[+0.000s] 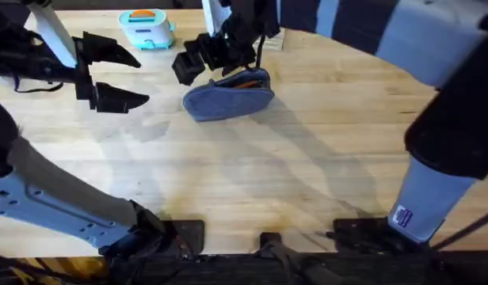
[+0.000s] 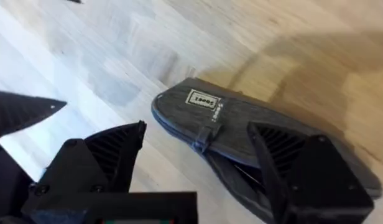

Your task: Unzip the bag, pick up the pens from the table one at a time and place them inside, then zip the bag closed.

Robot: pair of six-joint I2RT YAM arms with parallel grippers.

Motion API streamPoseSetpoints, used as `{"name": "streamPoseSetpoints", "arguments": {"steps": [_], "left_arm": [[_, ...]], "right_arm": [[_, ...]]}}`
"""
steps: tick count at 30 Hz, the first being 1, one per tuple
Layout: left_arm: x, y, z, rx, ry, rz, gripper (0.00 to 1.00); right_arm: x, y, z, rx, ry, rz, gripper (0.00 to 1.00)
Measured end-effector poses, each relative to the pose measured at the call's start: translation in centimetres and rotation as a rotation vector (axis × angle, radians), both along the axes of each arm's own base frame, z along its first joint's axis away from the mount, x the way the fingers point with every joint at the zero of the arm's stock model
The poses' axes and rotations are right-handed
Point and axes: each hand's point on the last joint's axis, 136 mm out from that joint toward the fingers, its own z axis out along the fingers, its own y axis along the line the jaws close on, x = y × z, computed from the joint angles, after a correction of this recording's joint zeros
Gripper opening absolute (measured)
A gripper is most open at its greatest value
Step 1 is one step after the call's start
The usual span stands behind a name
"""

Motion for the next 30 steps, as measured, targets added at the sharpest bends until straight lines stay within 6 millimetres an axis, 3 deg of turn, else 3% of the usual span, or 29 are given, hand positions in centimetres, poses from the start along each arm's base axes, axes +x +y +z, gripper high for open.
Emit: {"name": "streamPoseSetpoints", "arguments": {"steps": [2,3,5,6,7,8,17,18,21,30], "left_arm": [[0.0,0.0,0.0,0.0,0.0,0.0,0.995],[0.0,0.0,0.0,0.001,0.001,-0.001,0.995],[0.0,0.0,0.0,0.002,0.0,-0.001,0.995],[0.0,0.0,0.0,0.002,0.0,-0.001,0.995],[0.0,0.0,0.0,0.001,0.001,-0.001,0.994],[0.0,0.0,0.0,0.001,0.0,-0.001,0.995],[0.0,0.0,0.0,0.001,0.0,-0.001,0.995],[0.0,0.0,0.0,0.001,0.0,-0.001,0.995],[0.0,0.0,0.0,0.001,0.0,-0.001,0.995],[0.0,0.0,0.0,0.001,0.0,-0.001,0.994]], "right_arm": [[-0.1,0.3,-1.2,0.002,0.046,-0.022,0.997],[-0.3,0.4,-2.7,-0.003,0.092,-0.042,0.932],[-0.3,0.5,-2.8,0.0,0.102,-0.048,0.845],[-0.5,0.6,-2.6,0.012,0.115,-0.052,0.663],[-0.6,0.7,-2.6,0.015,0.122,-0.051,0.599],[-1.0,0.9,-2.6,0.022,0.143,-0.047,0.405],[-1.2,1.0,-2.5,0.031,0.152,-0.044,0.213],[-1.2,1.0,-2.5,0.033,0.155,-0.042,0.127],[-1.3,1.1,-2.5,0.036,0.157,-0.041,0.043],[-0.8,0.8,-2.0,0.043,0.147,-0.039,0.035]]}}
